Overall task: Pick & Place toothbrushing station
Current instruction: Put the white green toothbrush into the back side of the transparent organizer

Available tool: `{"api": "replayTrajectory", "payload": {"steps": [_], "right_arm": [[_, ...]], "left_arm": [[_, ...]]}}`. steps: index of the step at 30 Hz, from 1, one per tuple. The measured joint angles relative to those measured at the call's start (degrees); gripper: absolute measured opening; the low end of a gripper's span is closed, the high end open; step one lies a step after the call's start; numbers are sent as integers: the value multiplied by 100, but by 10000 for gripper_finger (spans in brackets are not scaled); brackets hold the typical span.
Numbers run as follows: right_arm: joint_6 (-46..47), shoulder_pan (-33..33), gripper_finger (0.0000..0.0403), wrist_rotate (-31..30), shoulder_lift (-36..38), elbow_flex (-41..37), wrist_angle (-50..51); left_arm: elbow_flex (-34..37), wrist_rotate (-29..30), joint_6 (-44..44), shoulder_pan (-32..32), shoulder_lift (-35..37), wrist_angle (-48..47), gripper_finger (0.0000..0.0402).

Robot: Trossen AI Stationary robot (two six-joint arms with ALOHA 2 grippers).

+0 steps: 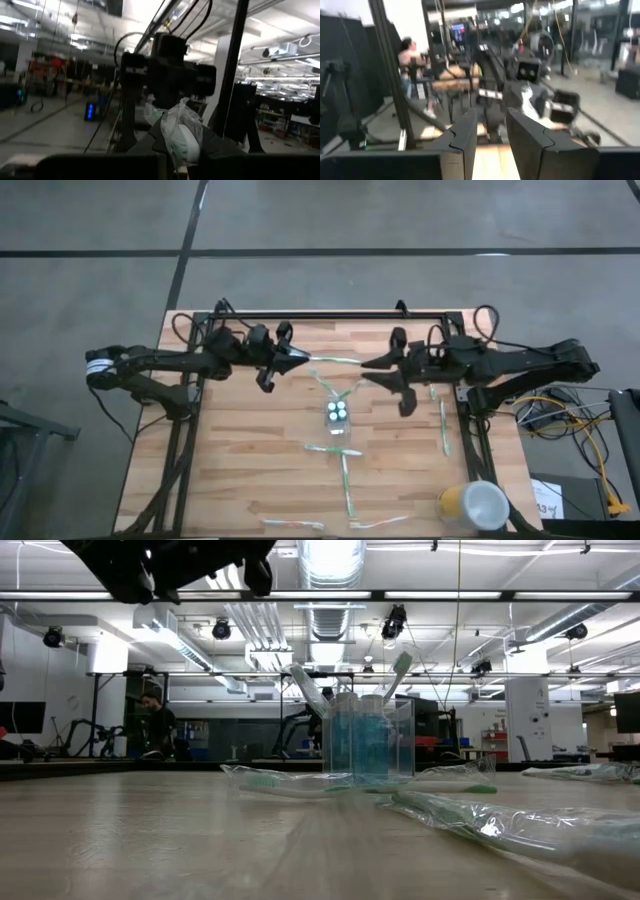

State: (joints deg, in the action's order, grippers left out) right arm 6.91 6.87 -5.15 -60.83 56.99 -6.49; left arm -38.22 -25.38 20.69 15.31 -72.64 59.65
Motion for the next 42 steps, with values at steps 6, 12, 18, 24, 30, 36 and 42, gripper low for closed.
{"api": "replayTrajectory", "payload": {"steps": [6,12,18,24,30,36,42], "right_arm": [[791,3,83,4,627,0,1315],[945,4,71,24,834,0,1713],[946,2,68,20,819,0,1728],[947,2,68,17,819,-2,1812],[960,2,68,20,816,-2,1828],[960,2,68,18,814,-2,1828],[960,2,68,17,812,-4,1828]], "left_arm": [[-71,14,-68,83,186,-1392,30],[-602,143,-572,83,415,-3488,26],[-1539,185,-1343,78,420,-6200,26],[-2140,379,-1700,76,422,-7562,26],[-2339,379,-1710,37,422,-7621,26],[-2337,379,-1695,18,422,-8000,27],[-2334,384,-1566,-79,418,-8338,27]]}}
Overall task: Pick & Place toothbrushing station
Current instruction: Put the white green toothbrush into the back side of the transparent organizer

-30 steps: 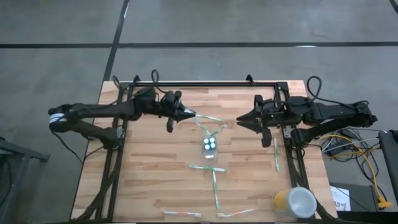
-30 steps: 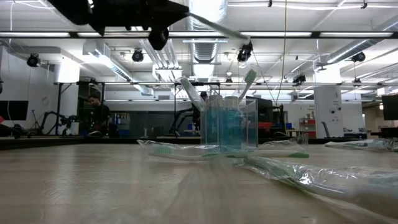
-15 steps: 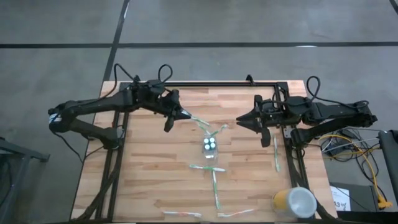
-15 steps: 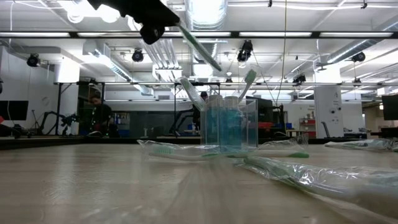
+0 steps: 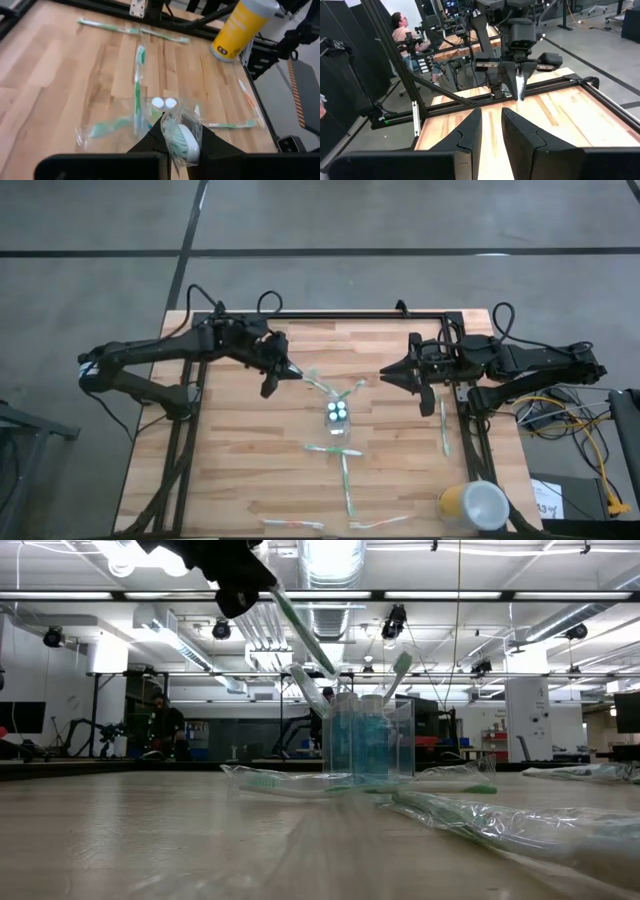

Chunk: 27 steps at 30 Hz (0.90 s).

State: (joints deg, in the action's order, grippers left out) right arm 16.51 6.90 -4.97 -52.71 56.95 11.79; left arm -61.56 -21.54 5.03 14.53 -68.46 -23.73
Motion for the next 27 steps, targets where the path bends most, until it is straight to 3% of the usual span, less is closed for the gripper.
{"api": "replayTrajectory", "payload": {"steps": [14,18,27], "right_arm": [[-59,0,68,-2,0,-14,0],[-42,0,68,0,0,-22,0],[-61,0,68,0,0,-131,0]], "left_arm": [[7,94,-42,-254,-683,-89,27],[7,368,-66,-265,-860,-53,28],[-35,376,-64,-265,-642,31,28]]}}
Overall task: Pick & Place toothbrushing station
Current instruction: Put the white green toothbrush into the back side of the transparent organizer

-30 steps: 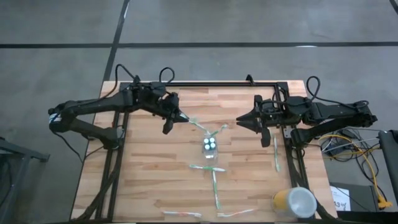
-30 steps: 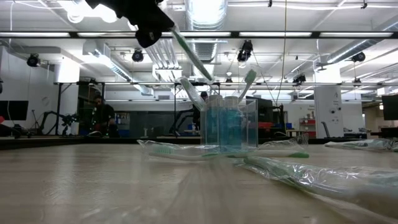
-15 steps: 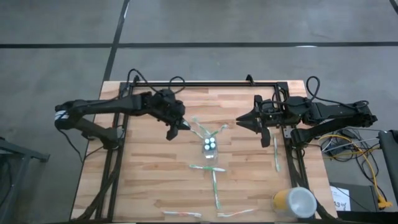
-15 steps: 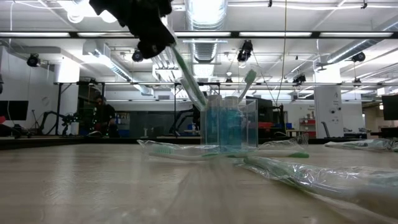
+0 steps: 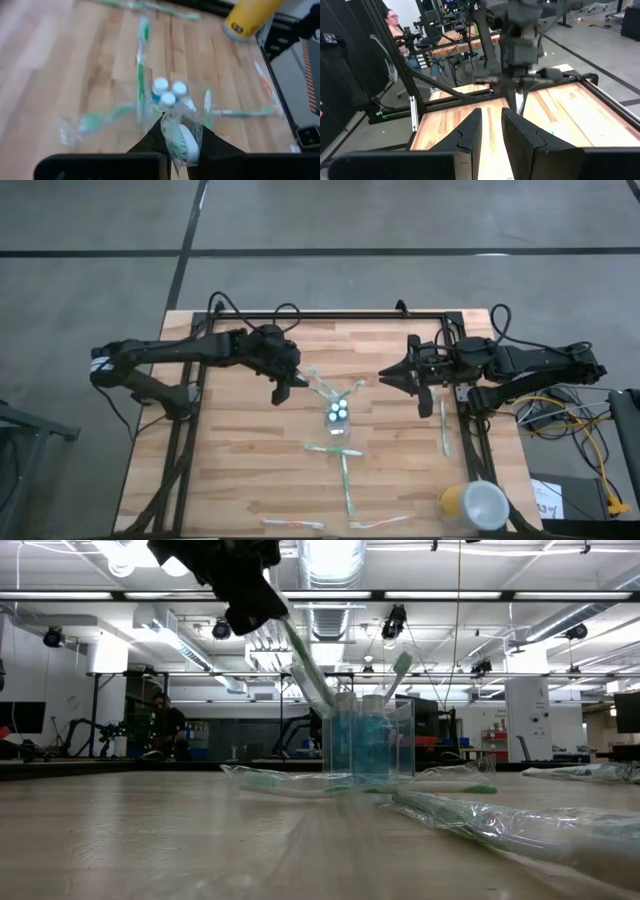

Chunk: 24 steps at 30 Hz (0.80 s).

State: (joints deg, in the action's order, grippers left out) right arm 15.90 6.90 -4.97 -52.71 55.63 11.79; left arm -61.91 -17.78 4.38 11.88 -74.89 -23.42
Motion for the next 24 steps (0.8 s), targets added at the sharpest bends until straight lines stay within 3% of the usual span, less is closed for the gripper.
{"api": "replayTrajectory", "payload": {"steps": [12,24], "right_arm": [[87,0,68,-3,0,-241,-4],[68,0,68,-4,0,-247,-7]], "left_arm": [[-445,692,-273,-4,34,-381,28],[-445,564,-289,-7,-24,-684,28]]}}
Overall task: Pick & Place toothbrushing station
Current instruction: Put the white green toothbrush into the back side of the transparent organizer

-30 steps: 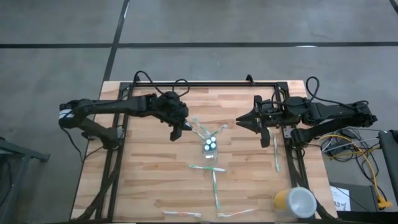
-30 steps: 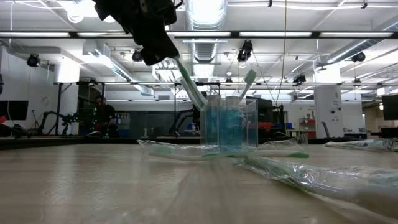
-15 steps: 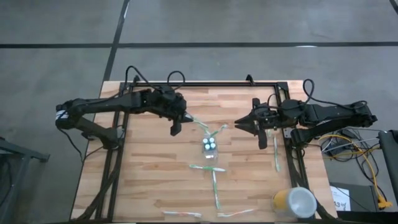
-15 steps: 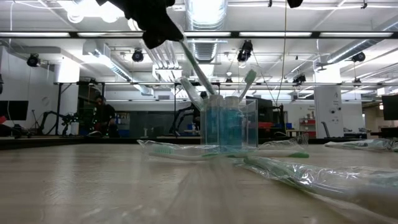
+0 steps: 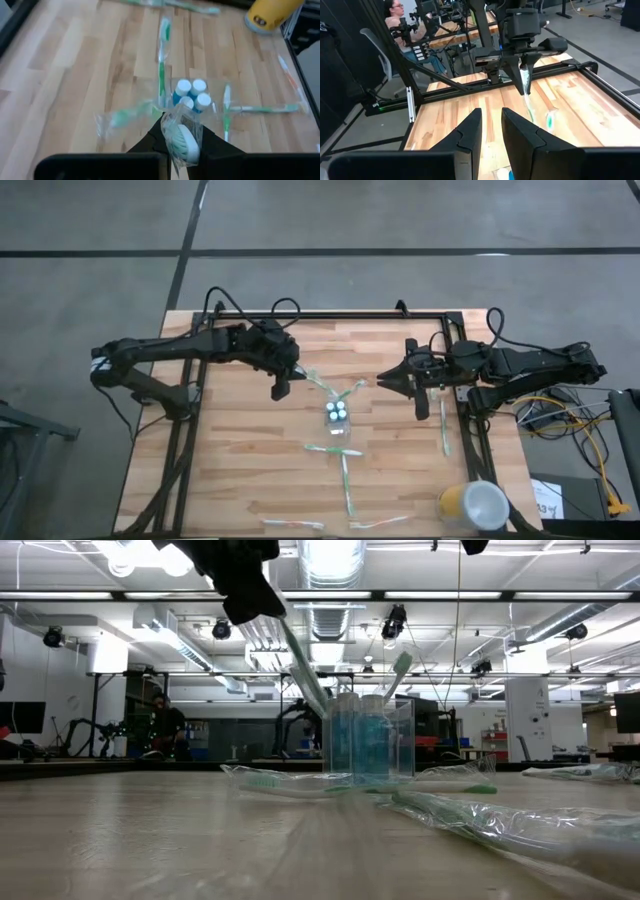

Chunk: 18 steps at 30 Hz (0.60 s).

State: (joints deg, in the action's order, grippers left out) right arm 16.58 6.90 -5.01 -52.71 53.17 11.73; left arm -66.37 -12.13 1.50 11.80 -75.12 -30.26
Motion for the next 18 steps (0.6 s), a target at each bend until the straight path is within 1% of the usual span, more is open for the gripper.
{"api": "replayTrajectory", "payload": {"steps": [14,18], "right_arm": [[-2,0,68,2,0,0,-4],[-4,-2,68,0,0,0,-4]], "left_arm": [[0,-58,10,-73,-445,-35,28],[0,-250,52,-101,-588,6,28]]}}
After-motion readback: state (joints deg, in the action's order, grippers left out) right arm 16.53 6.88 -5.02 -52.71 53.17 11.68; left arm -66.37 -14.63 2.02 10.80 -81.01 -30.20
